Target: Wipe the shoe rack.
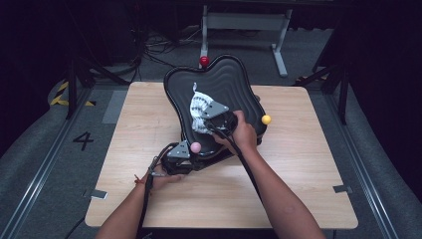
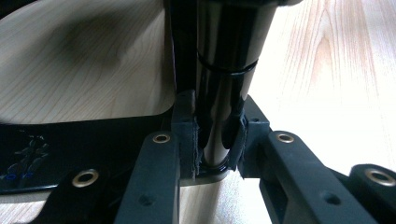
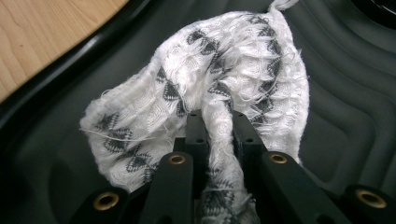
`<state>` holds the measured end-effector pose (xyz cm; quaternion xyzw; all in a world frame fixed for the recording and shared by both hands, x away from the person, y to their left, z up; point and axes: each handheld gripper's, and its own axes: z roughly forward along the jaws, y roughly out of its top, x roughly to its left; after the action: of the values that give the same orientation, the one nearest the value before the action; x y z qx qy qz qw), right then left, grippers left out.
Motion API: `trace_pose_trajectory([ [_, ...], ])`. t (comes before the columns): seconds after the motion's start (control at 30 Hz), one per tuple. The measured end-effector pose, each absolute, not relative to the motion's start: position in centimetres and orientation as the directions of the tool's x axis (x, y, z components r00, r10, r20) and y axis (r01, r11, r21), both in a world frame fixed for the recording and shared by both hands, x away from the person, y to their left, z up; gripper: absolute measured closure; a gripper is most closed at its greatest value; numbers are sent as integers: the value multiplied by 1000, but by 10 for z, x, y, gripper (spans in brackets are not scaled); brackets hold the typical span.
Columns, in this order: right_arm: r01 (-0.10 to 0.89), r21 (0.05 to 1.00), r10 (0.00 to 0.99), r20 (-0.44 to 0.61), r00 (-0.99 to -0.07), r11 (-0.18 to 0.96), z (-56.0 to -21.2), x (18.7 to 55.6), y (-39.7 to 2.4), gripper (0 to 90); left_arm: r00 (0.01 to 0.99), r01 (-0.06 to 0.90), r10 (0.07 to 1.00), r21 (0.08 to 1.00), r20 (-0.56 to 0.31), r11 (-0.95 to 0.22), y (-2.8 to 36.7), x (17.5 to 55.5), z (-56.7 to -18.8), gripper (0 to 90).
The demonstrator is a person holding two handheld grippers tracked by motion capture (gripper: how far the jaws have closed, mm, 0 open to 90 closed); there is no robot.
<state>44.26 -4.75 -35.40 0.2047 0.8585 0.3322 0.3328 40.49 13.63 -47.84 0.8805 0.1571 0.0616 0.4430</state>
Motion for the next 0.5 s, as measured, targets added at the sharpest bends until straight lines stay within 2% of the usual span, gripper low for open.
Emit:
trace_pose_trajectory([
  [0.23,149,733,585,-385,-713,664,-352,447,-47,802,943,223,330,797,-31,-561,136,405,-478,743],
  [0.5,191,728,621,-382,-684,658,-349,459,-61,803,943,223,330,799,-33,-558,136,405,-478,743],
])
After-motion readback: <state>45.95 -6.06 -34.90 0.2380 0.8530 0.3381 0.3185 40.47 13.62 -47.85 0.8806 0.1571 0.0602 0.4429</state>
